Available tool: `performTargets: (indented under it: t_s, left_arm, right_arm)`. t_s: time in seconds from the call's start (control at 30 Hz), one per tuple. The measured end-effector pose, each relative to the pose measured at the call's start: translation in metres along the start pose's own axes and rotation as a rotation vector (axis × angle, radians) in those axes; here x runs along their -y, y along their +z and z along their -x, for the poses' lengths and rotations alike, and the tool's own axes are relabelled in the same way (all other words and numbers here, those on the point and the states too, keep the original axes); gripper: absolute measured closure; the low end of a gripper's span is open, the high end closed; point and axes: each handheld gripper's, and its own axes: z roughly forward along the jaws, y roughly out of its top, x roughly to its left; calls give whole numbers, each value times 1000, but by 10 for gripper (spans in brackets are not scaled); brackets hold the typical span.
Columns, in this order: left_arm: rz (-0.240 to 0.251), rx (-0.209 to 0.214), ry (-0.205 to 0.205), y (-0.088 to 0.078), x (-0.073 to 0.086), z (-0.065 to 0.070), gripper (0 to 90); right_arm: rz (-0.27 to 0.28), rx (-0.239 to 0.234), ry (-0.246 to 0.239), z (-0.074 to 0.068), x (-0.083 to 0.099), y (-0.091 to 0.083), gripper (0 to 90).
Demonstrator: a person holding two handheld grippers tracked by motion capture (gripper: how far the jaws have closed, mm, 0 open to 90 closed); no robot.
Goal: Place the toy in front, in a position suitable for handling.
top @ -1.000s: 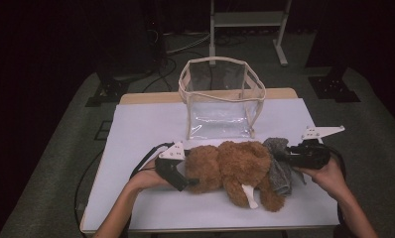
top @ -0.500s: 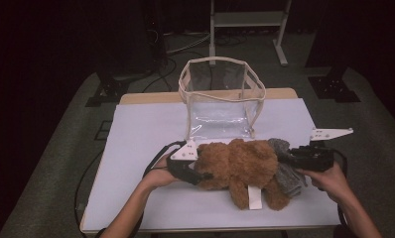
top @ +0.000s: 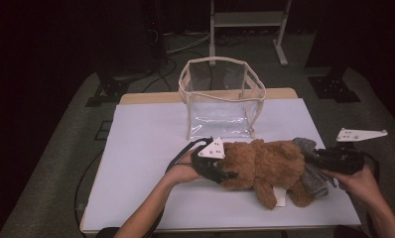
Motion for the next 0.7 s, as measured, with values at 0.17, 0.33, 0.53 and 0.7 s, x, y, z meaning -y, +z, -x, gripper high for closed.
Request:
performTargets:
  t_s: [0.17,0.33,0.53,0.7]
  left_arm:
    - [-28,-39,-24,-18,6,-2,317]
    - [-71,-66,-40,-36,15,-1,318]
    - [-83,-79,-50,-49,27,5,302]
    - [-68,-98,-61,-50,32,5,214]
  right_arm:
    - [19,-64,22,0,9,28,698]
    - [-19,-104,7,-8,7,61,698]
    - [-21,-126,45,-6,19,81,697]
    - [-7,-81,16,-4,11,59,695]
